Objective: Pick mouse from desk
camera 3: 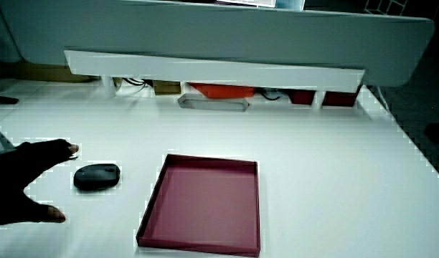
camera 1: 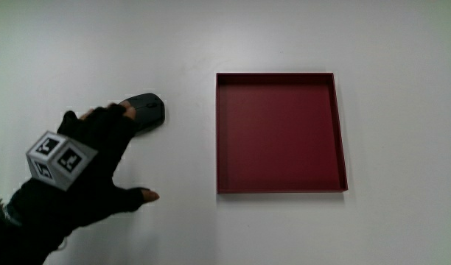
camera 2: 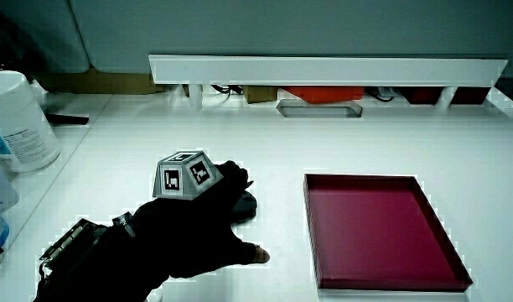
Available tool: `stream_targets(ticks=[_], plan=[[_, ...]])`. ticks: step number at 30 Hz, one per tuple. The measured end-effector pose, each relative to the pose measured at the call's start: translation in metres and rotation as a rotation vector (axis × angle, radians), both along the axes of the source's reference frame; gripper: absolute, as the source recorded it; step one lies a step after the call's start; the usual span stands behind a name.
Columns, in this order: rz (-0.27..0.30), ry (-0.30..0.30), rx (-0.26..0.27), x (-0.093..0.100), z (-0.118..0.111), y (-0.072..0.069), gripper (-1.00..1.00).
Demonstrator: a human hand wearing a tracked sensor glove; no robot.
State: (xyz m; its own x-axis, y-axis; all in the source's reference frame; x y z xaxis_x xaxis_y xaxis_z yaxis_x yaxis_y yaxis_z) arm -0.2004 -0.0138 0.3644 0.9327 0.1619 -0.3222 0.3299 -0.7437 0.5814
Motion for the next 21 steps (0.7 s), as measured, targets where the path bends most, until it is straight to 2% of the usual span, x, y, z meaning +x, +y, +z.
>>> stream_targets(ticks=[1, 2, 3, 4, 5, 7, 8, 9, 10, 11, 12, 13, 15, 16, 18, 20, 21], plan=[[-0.020, 0.020, -0.012, -0.004, 0.007, -0.005, 0.00], [-0.028, 0.035, -0.047, -0.005, 0.009, -0.010, 0.00], [0.054, 0.027, 0.045, -0.009, 0.015, -0.017, 0.00], [0.016, 0.007, 0.003, -0.033, 0.054, -0.021, 0.00], [-0.075, 0.056, -0.105, -0.013, 0.019, -0.025, 0.00], [-0.088, 0.020, -0.132, -0.011, 0.021, -0.032, 0.00], [-0.092, 0.033, -0.135, -0.011, 0.026, -0.036, 0.00], [-0.122, 0.052, -0.143, -0.011, 0.031, -0.039, 0.00], [-0.064, 0.033, -0.080, -0.009, 0.031, -0.042, 0.00], [-0.043, 0.024, -0.066, -0.009, 0.034, -0.046, 0.00], [-0.072, 0.040, -0.075, -0.011, 0.038, -0.048, 0.00], [-0.085, 0.029, -0.095, -0.011, 0.040, -0.051, 0.00], [-0.078, 0.026, -0.089, -0.012, 0.046, -0.056, 0.00], [-0.102, 0.016, -0.114, -0.013, 0.050, -0.059, 0.00], [-0.095, -0.008, -0.105, -0.015, 0.058, -0.064, 0.00], [-0.129, -0.004, -0.153, -0.018, 0.068, -0.068, 0.00], [-0.125, -0.027, -0.156, -0.018, 0.071, -0.070, 0.00]])
